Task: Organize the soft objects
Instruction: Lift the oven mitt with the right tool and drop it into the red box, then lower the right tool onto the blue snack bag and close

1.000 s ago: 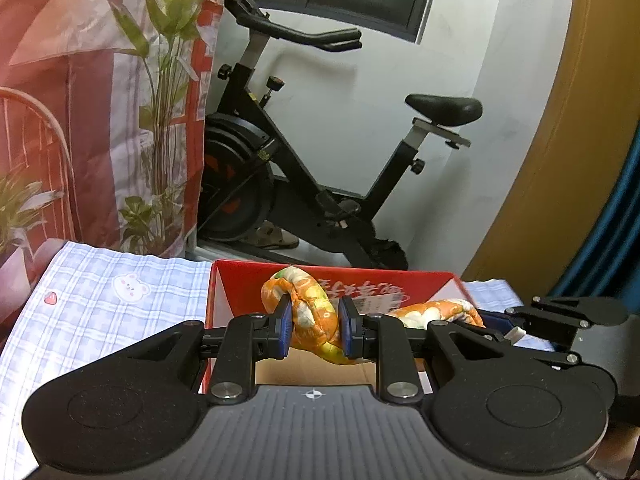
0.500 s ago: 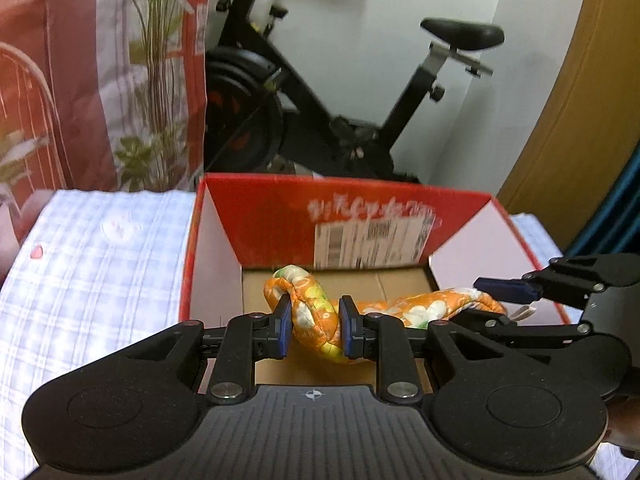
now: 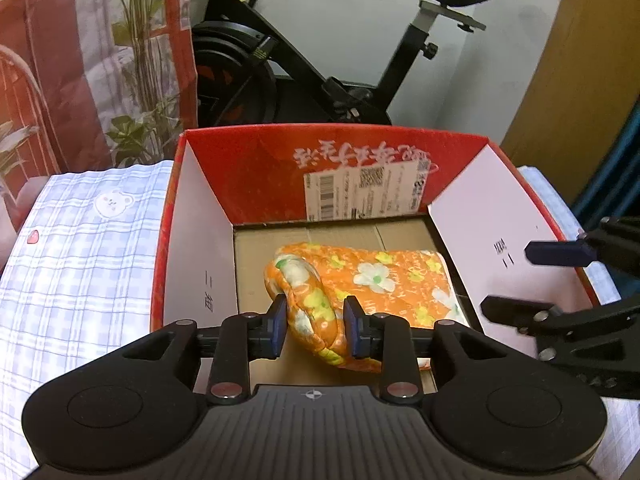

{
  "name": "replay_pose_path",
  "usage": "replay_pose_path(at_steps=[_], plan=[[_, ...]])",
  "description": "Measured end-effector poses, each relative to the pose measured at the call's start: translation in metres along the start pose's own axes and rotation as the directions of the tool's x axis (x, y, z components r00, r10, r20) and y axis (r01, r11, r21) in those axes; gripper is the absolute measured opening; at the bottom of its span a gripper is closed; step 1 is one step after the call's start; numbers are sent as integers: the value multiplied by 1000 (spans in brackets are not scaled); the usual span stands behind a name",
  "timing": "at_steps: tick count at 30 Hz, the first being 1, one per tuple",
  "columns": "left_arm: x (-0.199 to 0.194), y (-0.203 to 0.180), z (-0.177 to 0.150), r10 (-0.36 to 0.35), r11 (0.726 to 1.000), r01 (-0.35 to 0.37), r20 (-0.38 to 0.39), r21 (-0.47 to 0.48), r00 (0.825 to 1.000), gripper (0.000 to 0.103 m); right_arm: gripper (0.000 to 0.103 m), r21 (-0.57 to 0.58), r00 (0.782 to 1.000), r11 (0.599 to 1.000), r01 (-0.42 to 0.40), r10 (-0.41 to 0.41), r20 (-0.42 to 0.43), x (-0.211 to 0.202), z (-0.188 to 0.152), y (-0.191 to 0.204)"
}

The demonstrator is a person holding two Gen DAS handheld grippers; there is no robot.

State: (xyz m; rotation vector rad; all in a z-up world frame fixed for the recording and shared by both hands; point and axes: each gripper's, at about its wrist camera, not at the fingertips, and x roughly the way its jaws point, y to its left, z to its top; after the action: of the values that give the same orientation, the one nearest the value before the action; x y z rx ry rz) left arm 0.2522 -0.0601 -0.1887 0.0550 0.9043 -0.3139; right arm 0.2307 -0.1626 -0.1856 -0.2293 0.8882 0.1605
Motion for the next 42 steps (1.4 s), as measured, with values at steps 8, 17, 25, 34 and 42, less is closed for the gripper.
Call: replay_pose_path(at_steps=[8,17,25,34,42], plan=[[-45,5,-6,-12,1000,12,85,8,996,59,55,56,998,998,-29,25,60,-35,-13,3],[-102,2,-45,-70,997,67,142,24,987,59,55,95,988,993,-64,50,148,-79,-44,21],[-109,-10,-92,-116,992,110,105,62,988,58,55,121,986,987,-104,86,145,-91,-85,43],[-94,-20,-126,-146,988,144,49,46,988,58,56,166,993,979,-116,110,45,-73,-128,54],[-79,-24,-140,-146,989,146,28,31,989,54,64,209,991,969,-131,134,4,-62,-147,49]])
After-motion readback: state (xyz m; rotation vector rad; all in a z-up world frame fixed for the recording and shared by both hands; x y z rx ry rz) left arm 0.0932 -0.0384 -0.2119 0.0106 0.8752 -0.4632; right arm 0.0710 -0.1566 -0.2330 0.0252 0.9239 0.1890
